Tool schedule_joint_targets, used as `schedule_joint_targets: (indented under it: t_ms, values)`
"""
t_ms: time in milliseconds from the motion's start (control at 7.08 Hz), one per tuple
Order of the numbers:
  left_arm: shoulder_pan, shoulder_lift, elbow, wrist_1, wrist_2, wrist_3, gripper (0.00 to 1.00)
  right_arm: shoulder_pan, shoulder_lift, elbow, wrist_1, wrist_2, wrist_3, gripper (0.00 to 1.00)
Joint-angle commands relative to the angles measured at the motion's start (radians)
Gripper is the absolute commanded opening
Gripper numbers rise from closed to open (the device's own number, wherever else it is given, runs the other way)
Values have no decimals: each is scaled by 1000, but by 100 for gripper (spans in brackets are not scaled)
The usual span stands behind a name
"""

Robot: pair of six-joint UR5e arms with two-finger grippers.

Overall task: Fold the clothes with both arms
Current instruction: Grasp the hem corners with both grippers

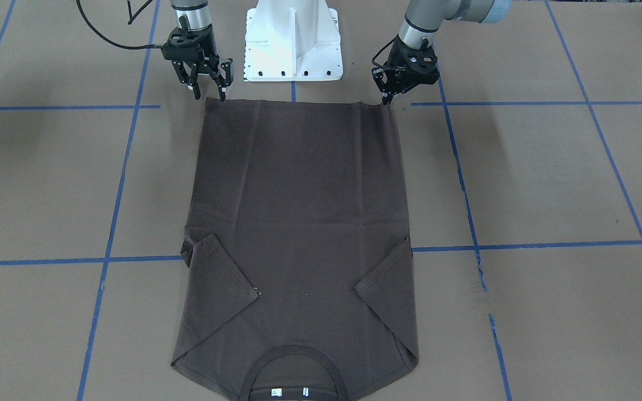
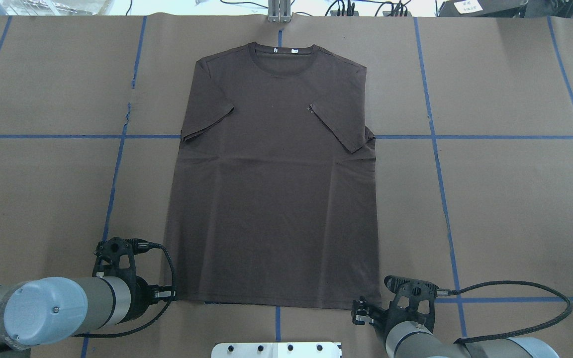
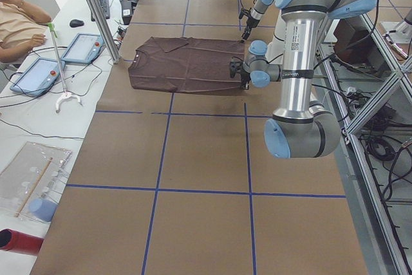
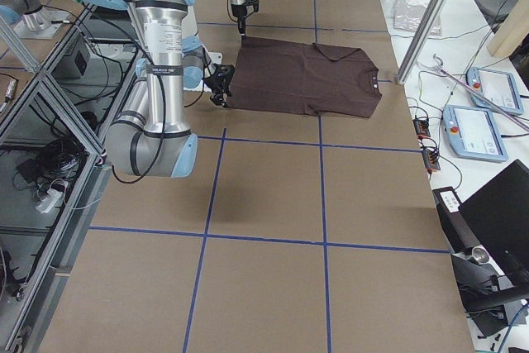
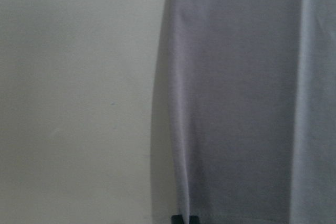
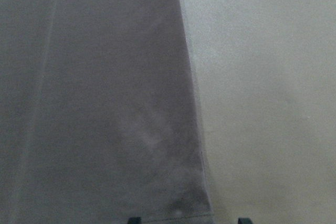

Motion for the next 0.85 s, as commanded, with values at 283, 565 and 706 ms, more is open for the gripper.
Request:
schedule_joint_targets:
  t_ms: [283, 565, 706]
  values:
    - [0, 0, -1, 0, 0, 0, 0, -2, 1, -13, 1, 2, -1, 54]
    - [0, 0, -3, 0, 0, 0, 0, -2, -2, -15, 1, 2, 8, 40]
    - [0, 0, -3, 0, 0, 0, 0, -2, -6, -21, 1, 2, 10, 41]
